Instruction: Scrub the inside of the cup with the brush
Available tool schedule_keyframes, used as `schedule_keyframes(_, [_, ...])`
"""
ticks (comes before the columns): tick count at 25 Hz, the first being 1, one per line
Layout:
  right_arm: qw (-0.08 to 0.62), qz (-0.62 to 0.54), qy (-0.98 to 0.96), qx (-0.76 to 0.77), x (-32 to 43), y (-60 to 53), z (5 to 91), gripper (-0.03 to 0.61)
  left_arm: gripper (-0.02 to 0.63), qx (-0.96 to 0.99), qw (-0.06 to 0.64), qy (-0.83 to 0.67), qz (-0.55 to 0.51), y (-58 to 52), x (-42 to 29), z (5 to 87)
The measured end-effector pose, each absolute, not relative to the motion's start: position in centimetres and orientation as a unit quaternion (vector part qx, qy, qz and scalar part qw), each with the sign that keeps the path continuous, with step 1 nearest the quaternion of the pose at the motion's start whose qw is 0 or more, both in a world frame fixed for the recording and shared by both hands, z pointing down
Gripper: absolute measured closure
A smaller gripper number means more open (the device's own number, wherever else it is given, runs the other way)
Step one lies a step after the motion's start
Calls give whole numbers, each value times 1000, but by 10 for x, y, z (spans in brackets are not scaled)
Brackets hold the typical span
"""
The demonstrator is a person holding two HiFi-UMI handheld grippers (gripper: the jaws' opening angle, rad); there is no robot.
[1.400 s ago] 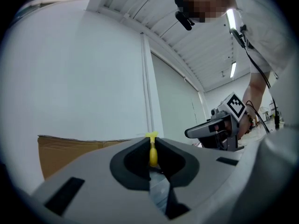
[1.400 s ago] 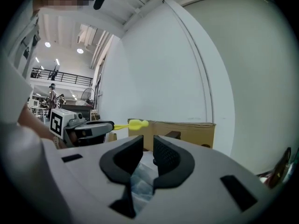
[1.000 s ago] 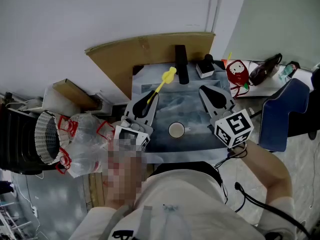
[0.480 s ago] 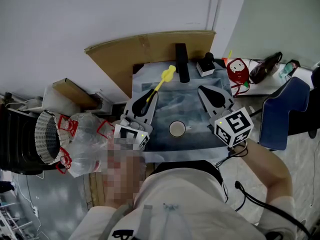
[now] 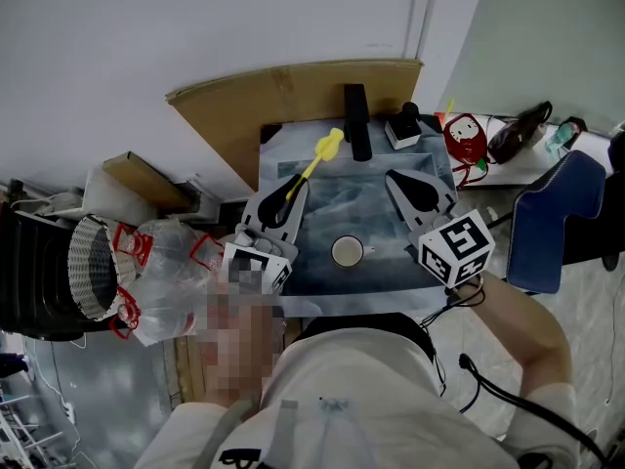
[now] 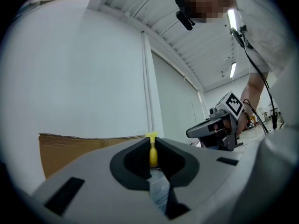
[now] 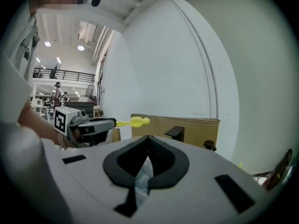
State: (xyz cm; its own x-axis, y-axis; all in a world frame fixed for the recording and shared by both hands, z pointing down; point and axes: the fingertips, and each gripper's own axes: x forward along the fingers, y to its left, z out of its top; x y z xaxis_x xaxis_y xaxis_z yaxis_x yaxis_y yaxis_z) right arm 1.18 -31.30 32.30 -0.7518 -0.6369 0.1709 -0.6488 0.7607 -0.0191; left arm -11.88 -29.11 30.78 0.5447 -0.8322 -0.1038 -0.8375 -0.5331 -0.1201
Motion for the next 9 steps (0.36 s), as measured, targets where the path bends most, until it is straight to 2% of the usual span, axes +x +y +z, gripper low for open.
schedule_keyframes(9, [76,44,-937,339,12,-311,323,563,578,-875,78,478,11,-290,-121,308])
